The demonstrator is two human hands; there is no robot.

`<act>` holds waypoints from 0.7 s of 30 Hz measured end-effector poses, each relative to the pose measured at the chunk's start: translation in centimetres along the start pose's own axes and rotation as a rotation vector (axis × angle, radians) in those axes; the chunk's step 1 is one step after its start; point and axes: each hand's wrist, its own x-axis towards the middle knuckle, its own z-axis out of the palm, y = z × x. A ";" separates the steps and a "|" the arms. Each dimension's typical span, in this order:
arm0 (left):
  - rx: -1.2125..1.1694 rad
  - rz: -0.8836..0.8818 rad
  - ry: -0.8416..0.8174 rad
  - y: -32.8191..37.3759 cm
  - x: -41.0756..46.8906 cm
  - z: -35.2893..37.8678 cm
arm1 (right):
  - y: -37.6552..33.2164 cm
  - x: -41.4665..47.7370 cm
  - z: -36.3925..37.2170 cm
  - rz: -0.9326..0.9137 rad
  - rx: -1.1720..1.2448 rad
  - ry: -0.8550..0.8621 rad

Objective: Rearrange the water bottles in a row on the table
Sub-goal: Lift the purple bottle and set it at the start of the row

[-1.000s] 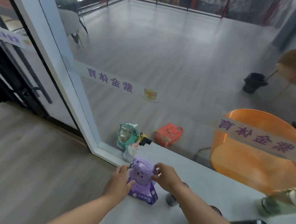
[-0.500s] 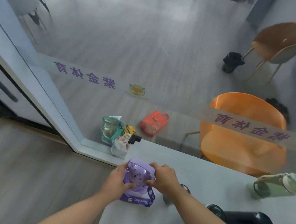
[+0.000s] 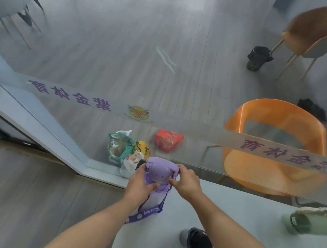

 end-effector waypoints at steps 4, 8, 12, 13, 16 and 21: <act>0.021 -0.005 0.010 0.5 1.9 0.4 | 0.2 1.9 -0.3 0.014 0.056 0.017; 0.038 0.009 0.012 0.2 3.5 0.5 | 0.3 3.2 -0.6 0.004 0.083 0.026; 0.053 0.011 0.020 -0.2 3.8 0.8 | 1.2 4.0 -0.1 0.004 0.094 -0.001; 0.053 0.011 0.023 -0.3 3.7 0.9 | 1.5 4.1 0.2 0.011 0.100 -0.006; 0.075 0.010 0.023 -0.4 3.5 1.0 | 1.8 4.0 0.6 0.015 0.116 -0.019; 0.187 0.045 0.001 -0.3 2.9 0.1 | 1.4 2.4 -0.2 0.028 0.098 -0.030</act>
